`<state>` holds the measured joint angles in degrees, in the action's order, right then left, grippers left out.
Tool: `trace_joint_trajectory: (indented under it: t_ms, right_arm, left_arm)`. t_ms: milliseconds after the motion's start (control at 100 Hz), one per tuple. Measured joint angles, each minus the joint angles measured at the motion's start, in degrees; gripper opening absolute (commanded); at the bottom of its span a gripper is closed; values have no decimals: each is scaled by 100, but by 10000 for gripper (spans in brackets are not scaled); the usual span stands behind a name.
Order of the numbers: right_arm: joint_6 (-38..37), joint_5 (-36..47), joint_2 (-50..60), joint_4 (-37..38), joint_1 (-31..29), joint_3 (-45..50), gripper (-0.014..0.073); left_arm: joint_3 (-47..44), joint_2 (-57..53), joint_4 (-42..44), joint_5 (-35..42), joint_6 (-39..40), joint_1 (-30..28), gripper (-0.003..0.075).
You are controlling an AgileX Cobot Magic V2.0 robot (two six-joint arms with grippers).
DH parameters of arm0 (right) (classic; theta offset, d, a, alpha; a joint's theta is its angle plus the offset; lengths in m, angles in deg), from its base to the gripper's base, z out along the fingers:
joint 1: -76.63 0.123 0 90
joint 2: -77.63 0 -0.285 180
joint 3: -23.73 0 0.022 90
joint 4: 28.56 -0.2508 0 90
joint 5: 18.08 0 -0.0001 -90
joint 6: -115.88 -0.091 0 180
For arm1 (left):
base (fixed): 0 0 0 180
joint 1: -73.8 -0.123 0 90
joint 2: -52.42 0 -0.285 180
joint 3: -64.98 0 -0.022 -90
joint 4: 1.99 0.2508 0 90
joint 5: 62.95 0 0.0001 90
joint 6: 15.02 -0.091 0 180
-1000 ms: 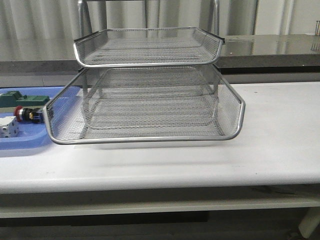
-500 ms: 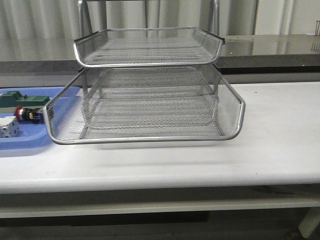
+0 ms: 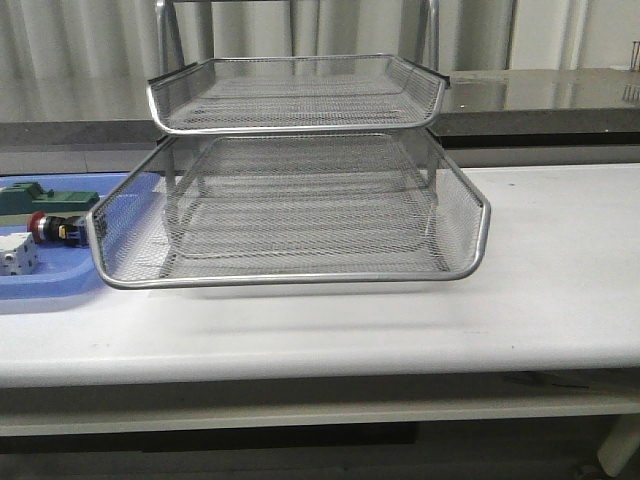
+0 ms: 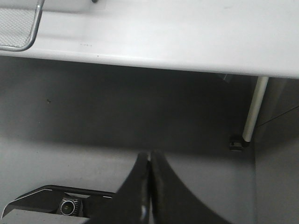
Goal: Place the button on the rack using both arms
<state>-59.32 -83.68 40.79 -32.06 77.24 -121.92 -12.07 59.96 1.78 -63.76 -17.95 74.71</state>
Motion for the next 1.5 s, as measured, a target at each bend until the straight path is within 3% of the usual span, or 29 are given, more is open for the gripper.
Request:
trace_joint_trajectory:
  t_ms: [550, 710, 840, 1120, 1500]
  right_arm:
    - [0, -49, 0, 0, 0, 0, -69]
    - [0, -52, 0, 0, 0, 0, -69]
    - [0, -62, 0, 0, 0, 0, -69]
    - [0, -87, 0, 0, 0, 0, -69]
    - [-9, -87, 0, 0, 0, 0, -69]
  left_arm:
    - [0, 0, 0, 297, 0, 0, -21]
    - [0, 0, -556, 581, 0, 0, -21]
    - [145, 38, -900, 167, 0, -28, -21]
    - [1953, 1693, -1529, -513, 0, -28, -21]
    - [4925, 5166, -777, -2396, 0, -34, -21]
